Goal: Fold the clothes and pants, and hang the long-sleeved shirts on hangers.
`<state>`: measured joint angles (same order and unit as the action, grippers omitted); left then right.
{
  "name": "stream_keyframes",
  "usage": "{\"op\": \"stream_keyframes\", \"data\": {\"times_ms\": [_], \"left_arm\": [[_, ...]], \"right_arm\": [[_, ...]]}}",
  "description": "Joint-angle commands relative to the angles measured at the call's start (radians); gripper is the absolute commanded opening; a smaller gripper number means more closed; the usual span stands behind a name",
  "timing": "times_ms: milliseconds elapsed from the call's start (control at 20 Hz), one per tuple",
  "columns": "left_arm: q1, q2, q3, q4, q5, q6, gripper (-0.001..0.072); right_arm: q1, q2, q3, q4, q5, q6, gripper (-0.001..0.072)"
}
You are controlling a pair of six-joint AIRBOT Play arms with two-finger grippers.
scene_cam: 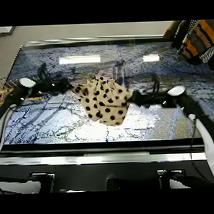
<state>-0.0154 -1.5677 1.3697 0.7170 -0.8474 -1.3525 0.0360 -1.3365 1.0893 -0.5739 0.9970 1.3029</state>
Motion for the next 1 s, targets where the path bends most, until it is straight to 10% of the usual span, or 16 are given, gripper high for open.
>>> {"op": "stream_keyframes", "data": {"times_ms": [0,550,950], "left_arm": [[0.035,0.153,0.192,0.140,-0.031,-0.024,0.0015],[0.047,0.816,0.354,0.613,-0.101,-0.372,0.0017],[0.045,0.851,0.321,0.618,-0.121,-0.384,0.0018]], "right_arm": [[-0.052,0.143,0.360,-0.244,0.030,0.133,0.0020],[-0.051,0.626,0.820,-0.683,0.080,0.297,0.0020],[-0.051,0.585,0.820,-0.658,0.044,0.352,0.0020]]}}
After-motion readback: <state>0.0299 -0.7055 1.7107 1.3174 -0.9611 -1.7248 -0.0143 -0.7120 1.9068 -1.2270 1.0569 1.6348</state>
